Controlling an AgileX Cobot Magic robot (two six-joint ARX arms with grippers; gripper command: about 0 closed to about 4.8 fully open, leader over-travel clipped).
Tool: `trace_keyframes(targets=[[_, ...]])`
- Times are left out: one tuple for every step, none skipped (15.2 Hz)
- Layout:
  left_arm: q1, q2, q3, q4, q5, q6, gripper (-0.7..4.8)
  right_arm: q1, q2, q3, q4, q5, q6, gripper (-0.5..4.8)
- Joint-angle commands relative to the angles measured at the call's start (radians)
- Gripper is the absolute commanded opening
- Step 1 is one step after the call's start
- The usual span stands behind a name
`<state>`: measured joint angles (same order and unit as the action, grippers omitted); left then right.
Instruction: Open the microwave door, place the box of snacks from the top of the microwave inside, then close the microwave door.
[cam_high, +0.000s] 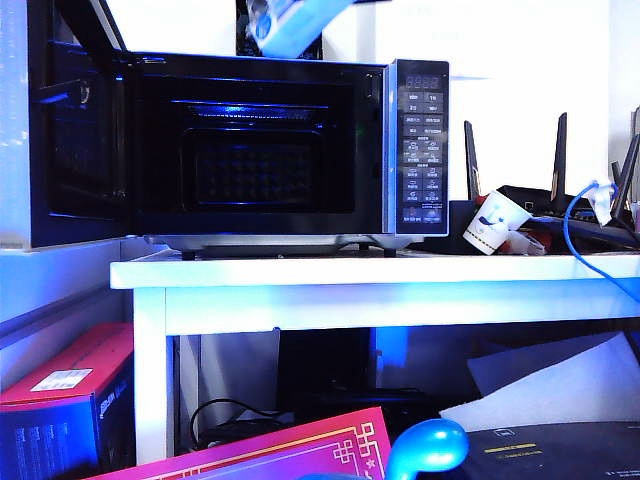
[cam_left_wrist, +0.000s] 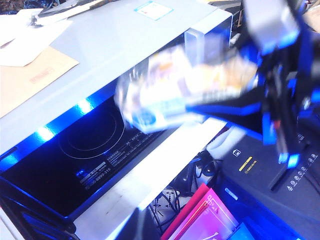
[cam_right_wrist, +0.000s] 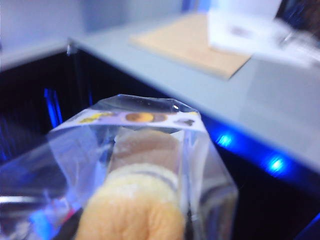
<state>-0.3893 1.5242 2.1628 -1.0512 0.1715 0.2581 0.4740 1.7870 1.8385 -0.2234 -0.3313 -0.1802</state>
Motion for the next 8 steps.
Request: trace_keyframes(targets=[[-0.001,-0.005,0.003,0.013,0.000,0.004,-0.06,0.002,-0.010,-0.090,0.129,-0.009,-0.003,2.11],[-0.001,-0.005,0.003,0.013,0.000,0.004,-0.06,0.002,-0.008,-0.131,0.170,-0.009,-0.003,2.11],[-0.001,-0.005,0.003,0.013,0.000,0.005,-0.06,0.002,-0.008,-0.174,0.219,-0.010,-0.003,2.11],[-0.001,-0.005,0.003,0.014,0.000,0.004,-0.06,0.002,-0.006,-0.208,0.266,-0.010,-0.003,2.11],[-0.001,-0.005,0.003,0.014,0.000,0.004,-0.06,0.002,0.006,-0.231,0.316,-0.009,-0.002,2.11],[-0.001,-0.005,0.003,0.014,0.001,0.004,-0.06,0.002,0.030,-0.242,0.368,-0.007,0.006,2.11],[-0.001,-0.005,0.003,0.014,0.001,0.004,-0.06,0.002,0.060,-0.242,0.409,-0.008,0.023,2.11],[-0.001,-0.005,0.003,0.013,0.001,0.004,-0.06,0.002,0.092,-0.242,0.449,-0.007,0.027,2.11]])
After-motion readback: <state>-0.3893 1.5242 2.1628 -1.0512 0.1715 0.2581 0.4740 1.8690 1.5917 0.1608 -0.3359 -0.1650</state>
